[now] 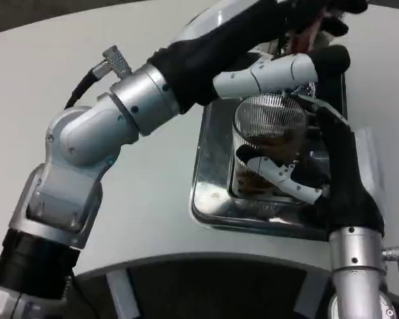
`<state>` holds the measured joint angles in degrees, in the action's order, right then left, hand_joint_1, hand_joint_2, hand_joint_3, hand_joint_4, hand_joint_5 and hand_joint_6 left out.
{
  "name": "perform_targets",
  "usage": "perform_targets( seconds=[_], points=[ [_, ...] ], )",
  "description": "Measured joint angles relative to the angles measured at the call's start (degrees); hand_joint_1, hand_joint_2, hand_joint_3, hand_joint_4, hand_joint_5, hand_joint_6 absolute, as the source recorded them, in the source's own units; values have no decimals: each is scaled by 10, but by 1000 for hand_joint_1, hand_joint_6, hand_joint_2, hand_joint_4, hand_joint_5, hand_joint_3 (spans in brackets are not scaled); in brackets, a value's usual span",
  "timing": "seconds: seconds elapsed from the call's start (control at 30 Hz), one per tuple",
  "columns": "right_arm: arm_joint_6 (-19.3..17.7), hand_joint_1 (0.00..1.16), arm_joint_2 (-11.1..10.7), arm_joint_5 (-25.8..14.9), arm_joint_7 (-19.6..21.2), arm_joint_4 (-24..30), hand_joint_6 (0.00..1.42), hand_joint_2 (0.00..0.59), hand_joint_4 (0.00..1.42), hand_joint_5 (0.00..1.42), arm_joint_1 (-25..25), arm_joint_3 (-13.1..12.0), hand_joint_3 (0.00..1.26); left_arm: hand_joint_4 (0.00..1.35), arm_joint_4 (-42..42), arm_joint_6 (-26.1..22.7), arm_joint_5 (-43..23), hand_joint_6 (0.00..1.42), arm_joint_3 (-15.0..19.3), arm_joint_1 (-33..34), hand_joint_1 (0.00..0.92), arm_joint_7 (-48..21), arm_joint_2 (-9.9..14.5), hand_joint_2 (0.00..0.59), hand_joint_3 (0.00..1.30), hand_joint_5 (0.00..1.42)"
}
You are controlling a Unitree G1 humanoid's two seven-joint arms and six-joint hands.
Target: Grasp the cup under the faucet to collect the drink, then remove the cup.
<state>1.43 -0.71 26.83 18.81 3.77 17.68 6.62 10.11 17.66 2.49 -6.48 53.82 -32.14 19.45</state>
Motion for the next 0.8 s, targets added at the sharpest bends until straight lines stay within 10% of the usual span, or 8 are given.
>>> perform_targets(
  seconds=[0.8],
  points=[
    [-42, 788, -2, -12, 3, -5, 602, 255, 565, 610, -10, -27, 531, 267, -108, -15, -47, 363, 53, -36, 0, 11, 5, 88, 215, 335]
  ],
)
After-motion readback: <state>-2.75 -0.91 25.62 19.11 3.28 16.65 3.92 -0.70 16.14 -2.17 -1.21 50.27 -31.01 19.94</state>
